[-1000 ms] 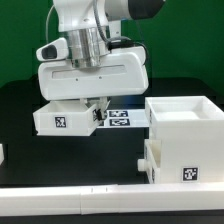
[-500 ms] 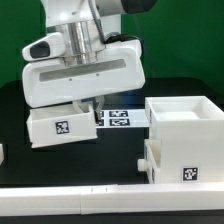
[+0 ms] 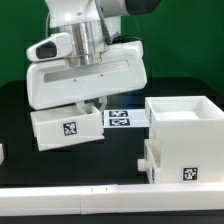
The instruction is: Assemble drawer
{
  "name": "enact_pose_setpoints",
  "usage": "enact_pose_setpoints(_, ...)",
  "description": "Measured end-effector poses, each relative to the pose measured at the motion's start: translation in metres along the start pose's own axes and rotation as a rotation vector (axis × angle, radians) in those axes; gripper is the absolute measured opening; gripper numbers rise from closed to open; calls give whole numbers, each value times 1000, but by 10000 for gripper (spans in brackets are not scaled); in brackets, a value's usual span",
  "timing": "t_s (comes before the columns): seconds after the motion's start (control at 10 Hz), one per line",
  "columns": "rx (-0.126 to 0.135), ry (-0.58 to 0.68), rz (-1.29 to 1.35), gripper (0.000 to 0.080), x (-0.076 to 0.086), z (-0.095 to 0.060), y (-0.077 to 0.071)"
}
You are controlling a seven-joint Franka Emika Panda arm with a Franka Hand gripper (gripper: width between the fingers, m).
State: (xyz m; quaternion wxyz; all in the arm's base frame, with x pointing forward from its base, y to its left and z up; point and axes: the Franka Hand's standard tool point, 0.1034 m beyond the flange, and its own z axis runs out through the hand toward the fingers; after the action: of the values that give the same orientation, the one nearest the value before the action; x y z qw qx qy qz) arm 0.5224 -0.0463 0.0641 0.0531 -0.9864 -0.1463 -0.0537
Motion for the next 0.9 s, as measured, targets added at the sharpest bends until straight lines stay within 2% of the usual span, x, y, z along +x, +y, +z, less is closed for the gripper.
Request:
enact_pose_setpoints(0.1, -7, -4, -88, 38, 15, -1, -4)
enact_pose_setpoints(0.2, -15, -16, -182, 38, 23, 2, -19)
enact_pose_setpoints(0.3, -10, -20, -186, 38, 22, 6, -25)
enact_pose_setpoints(0.7, -13, -26, -232, 38, 20, 5, -20)
enact_pose_setpoints(0.8, -13, -38, -380, 38, 21, 3, -10)
enact_pose_setpoints(0.9, 1, -57, -486, 38, 26, 1, -4)
